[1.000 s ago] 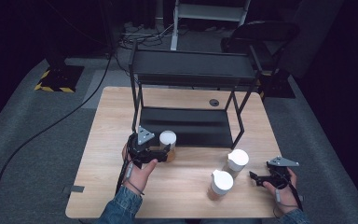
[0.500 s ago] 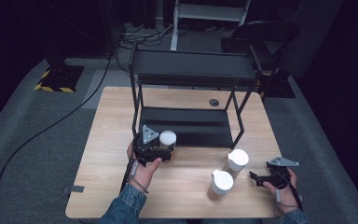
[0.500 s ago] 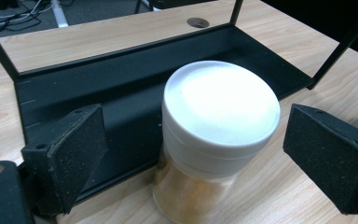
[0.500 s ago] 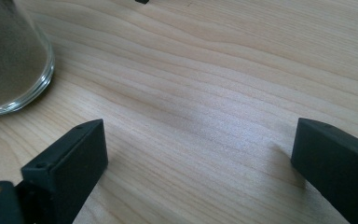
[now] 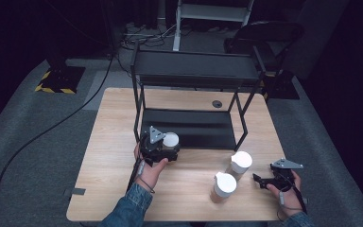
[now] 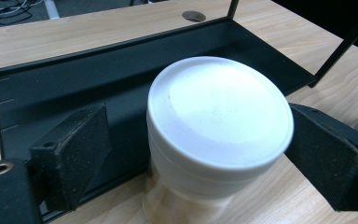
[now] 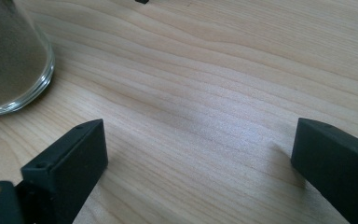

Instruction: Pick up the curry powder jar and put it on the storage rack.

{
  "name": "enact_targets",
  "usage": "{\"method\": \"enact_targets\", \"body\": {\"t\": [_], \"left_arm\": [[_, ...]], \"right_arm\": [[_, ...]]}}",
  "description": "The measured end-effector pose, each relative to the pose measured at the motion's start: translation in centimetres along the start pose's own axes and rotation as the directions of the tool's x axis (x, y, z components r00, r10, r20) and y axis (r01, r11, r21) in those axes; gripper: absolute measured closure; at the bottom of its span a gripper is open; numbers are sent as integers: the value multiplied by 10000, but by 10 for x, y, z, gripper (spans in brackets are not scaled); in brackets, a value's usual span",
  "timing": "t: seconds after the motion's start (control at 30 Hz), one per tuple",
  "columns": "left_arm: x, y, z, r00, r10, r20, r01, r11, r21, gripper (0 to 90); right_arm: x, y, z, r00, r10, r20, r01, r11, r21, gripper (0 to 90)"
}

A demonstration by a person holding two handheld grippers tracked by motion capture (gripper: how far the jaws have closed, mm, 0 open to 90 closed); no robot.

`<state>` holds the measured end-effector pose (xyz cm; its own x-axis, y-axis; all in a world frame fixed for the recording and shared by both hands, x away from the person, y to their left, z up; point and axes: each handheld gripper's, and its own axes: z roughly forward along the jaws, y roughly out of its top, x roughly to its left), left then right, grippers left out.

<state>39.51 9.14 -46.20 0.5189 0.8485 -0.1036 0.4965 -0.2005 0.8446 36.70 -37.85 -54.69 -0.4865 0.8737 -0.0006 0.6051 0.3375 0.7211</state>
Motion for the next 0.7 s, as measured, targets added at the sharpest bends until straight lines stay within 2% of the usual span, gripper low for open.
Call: {"method": "enact_targets", "body": {"t": [0.2,0.47,0.7], "left_arm": [[-3,-1,6,10000,29,-9,-29,9999,105,144],[-5,-2,6,9993,341,121,-339,9993,-157,318],[-7,-1,4,9989,458,-24,-458,9989,-50,325]], "right_arm": [[0,0,0,10000,-1,3,1,10000,0,35],[0,0,0,10000,9,9,-9,10000,-4,35],[0,0,0,10000,8,7,-8,10000,-2,35]]}}
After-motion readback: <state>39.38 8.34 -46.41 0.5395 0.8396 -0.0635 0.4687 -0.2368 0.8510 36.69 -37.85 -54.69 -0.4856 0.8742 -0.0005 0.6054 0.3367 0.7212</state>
